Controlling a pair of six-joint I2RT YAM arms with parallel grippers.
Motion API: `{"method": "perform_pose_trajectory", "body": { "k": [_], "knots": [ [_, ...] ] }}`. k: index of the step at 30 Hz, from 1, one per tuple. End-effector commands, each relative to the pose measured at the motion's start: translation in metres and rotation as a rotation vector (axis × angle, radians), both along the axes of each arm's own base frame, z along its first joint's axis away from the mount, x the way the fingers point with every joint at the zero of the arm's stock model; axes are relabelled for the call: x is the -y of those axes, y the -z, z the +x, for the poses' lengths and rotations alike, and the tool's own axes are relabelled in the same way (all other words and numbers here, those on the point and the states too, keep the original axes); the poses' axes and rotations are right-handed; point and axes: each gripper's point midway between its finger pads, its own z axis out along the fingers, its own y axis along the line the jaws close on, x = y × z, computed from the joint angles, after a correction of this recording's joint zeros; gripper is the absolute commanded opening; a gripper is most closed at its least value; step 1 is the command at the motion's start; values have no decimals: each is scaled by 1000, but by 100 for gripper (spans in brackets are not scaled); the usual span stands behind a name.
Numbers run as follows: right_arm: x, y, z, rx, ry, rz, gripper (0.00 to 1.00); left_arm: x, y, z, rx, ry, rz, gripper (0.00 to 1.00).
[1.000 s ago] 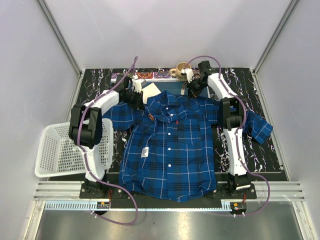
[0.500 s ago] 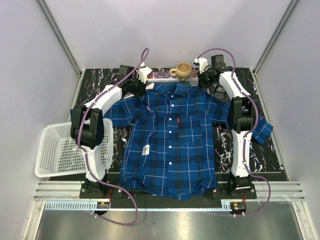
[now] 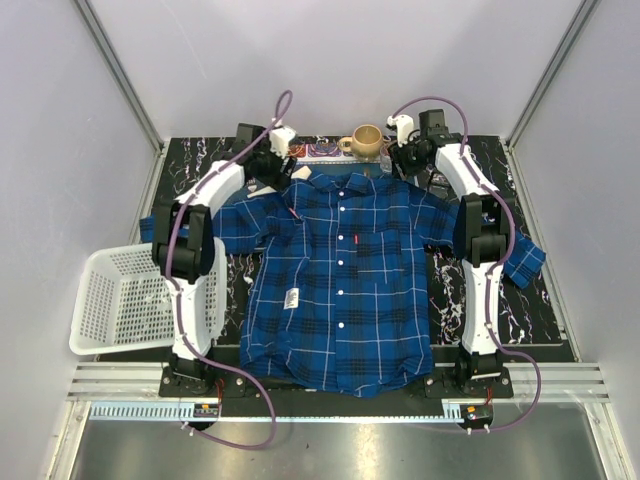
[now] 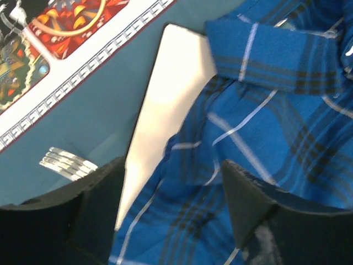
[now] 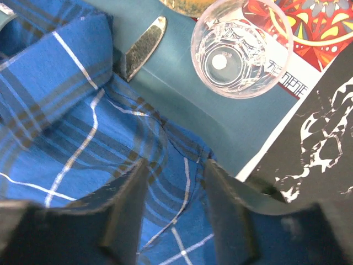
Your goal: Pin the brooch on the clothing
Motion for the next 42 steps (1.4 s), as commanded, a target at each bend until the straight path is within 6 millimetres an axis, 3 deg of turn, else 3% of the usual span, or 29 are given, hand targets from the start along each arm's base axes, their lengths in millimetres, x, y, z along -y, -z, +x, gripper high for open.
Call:
{"method": "perform_pose_trajectory", "body": {
  "k": [1,2,4,5,6,8,11,16,19,24,30,37,42],
  "knots": [
    [-4,-53,4,97,5,13,61,-54,-63,-4,39,-25,-80,81],
    [-8,-64,-1,100,-6,27,69,-61,-59,-21,-26,1,-84,83],
    [-19,-69,-15,71,-44,62,76,-95,-51,-43,-91,28,-39,83],
    [-23,-74,-22,68,-66,69,86,-104,-46,-50,-109,40,-7,83],
    [-30,-73,-29,50,-89,77,90,-125,-38,-55,-138,31,27,83],
    [-47,-77,-46,22,-140,93,95,-149,-16,-73,-208,83,150,83],
    [-71,-72,-69,-20,-199,94,97,-184,11,-82,-276,73,225,82],
    [-96,-60,-106,-123,-272,126,95,-207,38,-78,-315,66,317,81],
    [-100,-52,-123,-174,-289,129,94,-217,48,-72,-312,43,358,80],
    [-100,-19,-151,-281,-303,113,89,-245,54,-67,-324,2,402,83],
    [-97,13,-165,-368,-290,85,87,-268,71,-87,-402,-5,408,88],
    [-83,44,-168,-410,-261,6,85,-298,79,-109,-460,-50,411,73],
    [-79,54,-170,-436,-242,-12,84,-326,79,-129,-494,-91,434,57]
  ]
}}
